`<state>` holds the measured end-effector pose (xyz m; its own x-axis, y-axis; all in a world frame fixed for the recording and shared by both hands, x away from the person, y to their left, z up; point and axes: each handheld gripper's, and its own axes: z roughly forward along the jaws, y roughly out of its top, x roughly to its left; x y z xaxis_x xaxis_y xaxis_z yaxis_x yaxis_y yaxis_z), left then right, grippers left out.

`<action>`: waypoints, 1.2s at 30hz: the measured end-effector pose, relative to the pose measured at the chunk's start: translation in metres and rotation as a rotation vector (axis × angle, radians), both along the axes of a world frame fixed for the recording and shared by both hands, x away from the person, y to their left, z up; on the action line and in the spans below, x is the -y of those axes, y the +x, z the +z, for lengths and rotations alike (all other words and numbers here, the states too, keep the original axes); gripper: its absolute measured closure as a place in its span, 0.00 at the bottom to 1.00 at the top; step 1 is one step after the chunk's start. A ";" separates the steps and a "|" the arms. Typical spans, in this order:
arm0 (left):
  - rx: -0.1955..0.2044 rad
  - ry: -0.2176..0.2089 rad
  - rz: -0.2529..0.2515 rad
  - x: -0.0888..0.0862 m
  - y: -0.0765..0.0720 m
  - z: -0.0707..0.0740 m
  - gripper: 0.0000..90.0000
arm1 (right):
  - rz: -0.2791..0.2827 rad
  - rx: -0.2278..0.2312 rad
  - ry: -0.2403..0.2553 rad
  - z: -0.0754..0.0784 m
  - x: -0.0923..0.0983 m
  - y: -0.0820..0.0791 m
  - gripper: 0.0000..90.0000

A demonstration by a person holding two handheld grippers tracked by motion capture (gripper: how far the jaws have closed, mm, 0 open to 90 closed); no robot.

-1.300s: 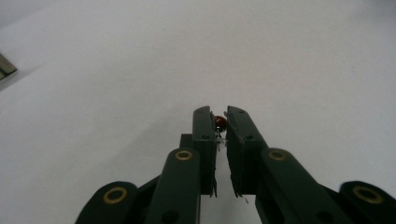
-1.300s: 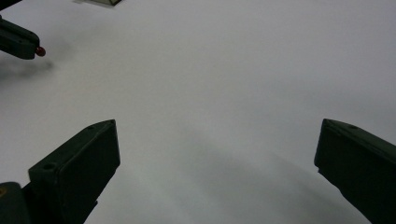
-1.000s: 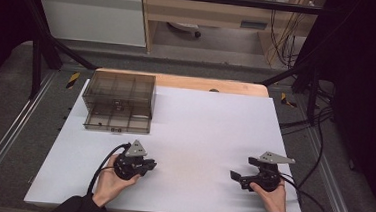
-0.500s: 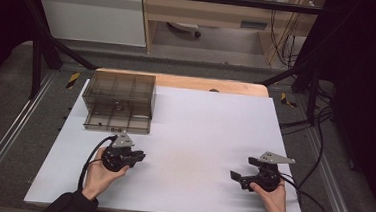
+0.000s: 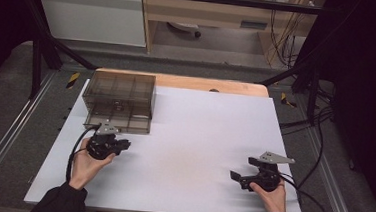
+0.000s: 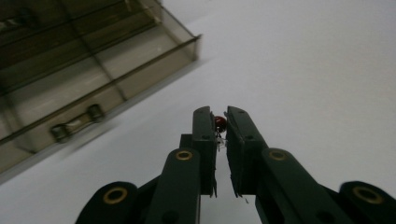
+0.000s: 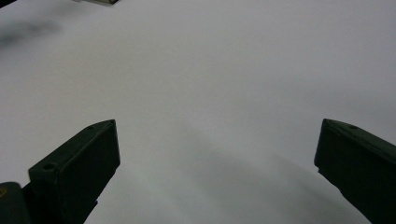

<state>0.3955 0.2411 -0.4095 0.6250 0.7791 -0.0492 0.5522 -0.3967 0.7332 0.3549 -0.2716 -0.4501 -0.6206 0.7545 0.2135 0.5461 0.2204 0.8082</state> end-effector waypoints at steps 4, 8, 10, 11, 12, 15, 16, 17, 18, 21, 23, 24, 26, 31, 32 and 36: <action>0.012 0.008 0.079 -0.024 0.014 0.005 0.91 | -0.002 -0.001 -0.002 0.000 0.000 0.000 0.01; 0.015 0.017 0.130 -0.038 0.026 0.007 0.91 | -0.003 0.000 -0.005 0.000 0.000 0.000 0.01; 0.019 0.027 0.157 -0.044 0.033 0.009 0.91 | -0.002 0.000 -0.004 0.000 0.000 0.000 0.01; 0.028 0.037 0.176 -0.049 0.038 0.010 0.91 | -0.002 -0.001 -0.004 0.000 0.000 0.000 0.01; 0.028 0.037 0.176 -0.049 0.038 0.010 0.91 | -0.002 -0.001 -0.004 0.000 0.000 0.000 0.01; 0.032 0.056 0.216 -0.054 0.049 0.009 0.91 | -0.002 -0.001 -0.004 0.000 0.000 0.000 0.01; 0.032 0.056 0.216 -0.054 0.049 0.009 0.91 | -0.002 -0.001 -0.004 0.000 0.000 0.000 0.01; 0.034 0.060 0.235 -0.057 0.055 0.007 0.91 | -0.001 0.000 -0.004 0.000 0.000 0.000 0.01; 0.038 0.064 0.244 -0.058 0.058 0.006 0.91 | -0.001 0.000 -0.004 0.000 0.000 0.000 0.01; 0.036 0.076 0.274 -0.061 0.066 0.000 0.91 | -0.002 0.001 -0.002 0.000 0.000 0.000 0.01; 0.023 0.084 0.290 -0.064 0.071 -0.005 0.91 | 0.000 0.000 -0.002 0.000 0.000 0.000 0.01; 0.023 0.084 0.290 -0.064 0.071 -0.005 0.91 | -0.001 0.001 -0.003 0.000 0.000 0.000 0.01; 0.028 0.091 0.296 -0.065 0.073 -0.009 0.91 | -0.001 0.001 -0.003 0.000 0.000 0.000 0.01; 0.017 0.110 0.309 -0.067 0.079 -0.016 0.91 | -0.001 0.001 -0.001 0.000 0.000 0.000 0.01; 0.017 0.110 0.309 -0.067 0.079 -0.016 0.91 | -0.001 0.005 -0.002 0.000 0.000 0.000 0.01; 0.010 0.114 0.314 -0.068 0.080 -0.018 0.86 | 0.000 0.004 -0.002 0.000 0.000 0.000 0.01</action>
<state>0.4757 0.3087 -0.4279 0.3533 0.9339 0.0545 0.6536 -0.2881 0.6999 0.3548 -0.2721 -0.4500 -0.6216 0.7549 0.2094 0.5429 0.2223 0.8098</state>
